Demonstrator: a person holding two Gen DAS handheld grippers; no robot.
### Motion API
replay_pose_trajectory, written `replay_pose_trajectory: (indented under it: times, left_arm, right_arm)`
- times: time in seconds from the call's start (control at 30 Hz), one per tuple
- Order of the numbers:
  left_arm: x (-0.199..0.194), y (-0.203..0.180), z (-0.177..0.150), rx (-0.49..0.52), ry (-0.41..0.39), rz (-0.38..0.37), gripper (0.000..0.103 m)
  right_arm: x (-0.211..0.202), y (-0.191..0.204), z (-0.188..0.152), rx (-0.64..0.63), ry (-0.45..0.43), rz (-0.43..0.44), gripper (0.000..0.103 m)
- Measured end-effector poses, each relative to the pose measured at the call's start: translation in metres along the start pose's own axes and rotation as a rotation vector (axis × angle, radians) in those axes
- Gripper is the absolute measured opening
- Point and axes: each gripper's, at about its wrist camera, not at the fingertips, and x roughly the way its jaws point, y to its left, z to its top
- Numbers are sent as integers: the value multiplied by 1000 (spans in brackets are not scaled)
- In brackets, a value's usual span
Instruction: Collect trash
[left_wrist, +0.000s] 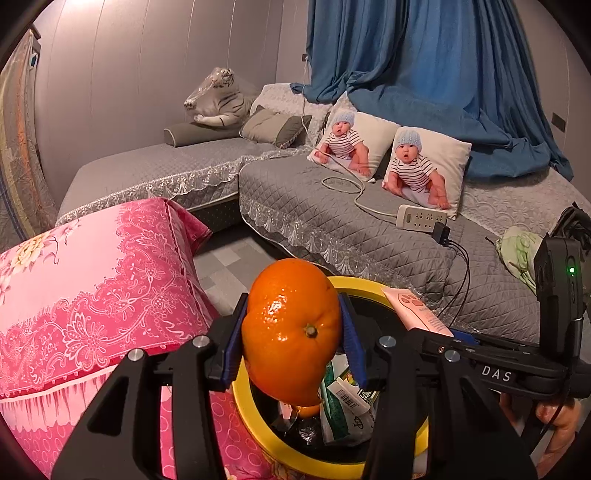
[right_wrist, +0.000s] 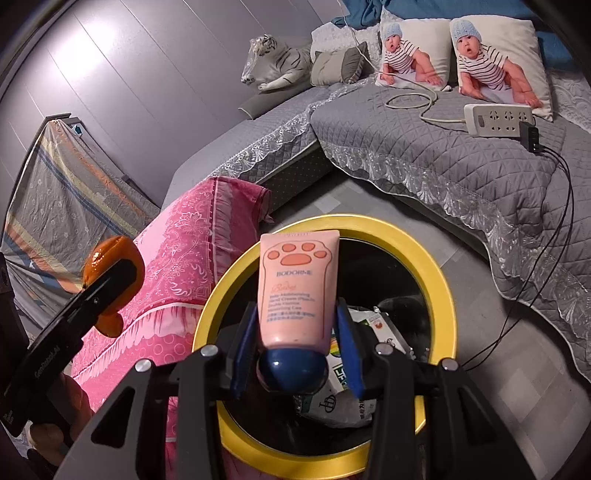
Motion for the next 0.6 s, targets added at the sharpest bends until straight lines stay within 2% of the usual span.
replay_pose_trajectory:
  times: [0.2, 0.33, 0.43, 0.47, 0.6]
  left_arm:
    - [13, 6, -1, -30, 24, -1, 46]
    - [22, 18, -1, -74, 43, 10, 68]
    - [18, 33, 0, -125, 49, 7, 75]
    - [17, 39, 2, -138, 52, 6, 81]
    - [0, 58, 4, -184, 30, 13, 82]
  right_arm:
    - [4, 0, 4, -3, 2, -24, 39]
    - [8, -5, 9, 22, 2, -87, 41]
    - [2, -10, 11, 48, -18, -101, 61]
    - [0, -9, 11, 47, -24, -107, 66]
    - [-12, 0, 12, 27, -52, -137, 66]
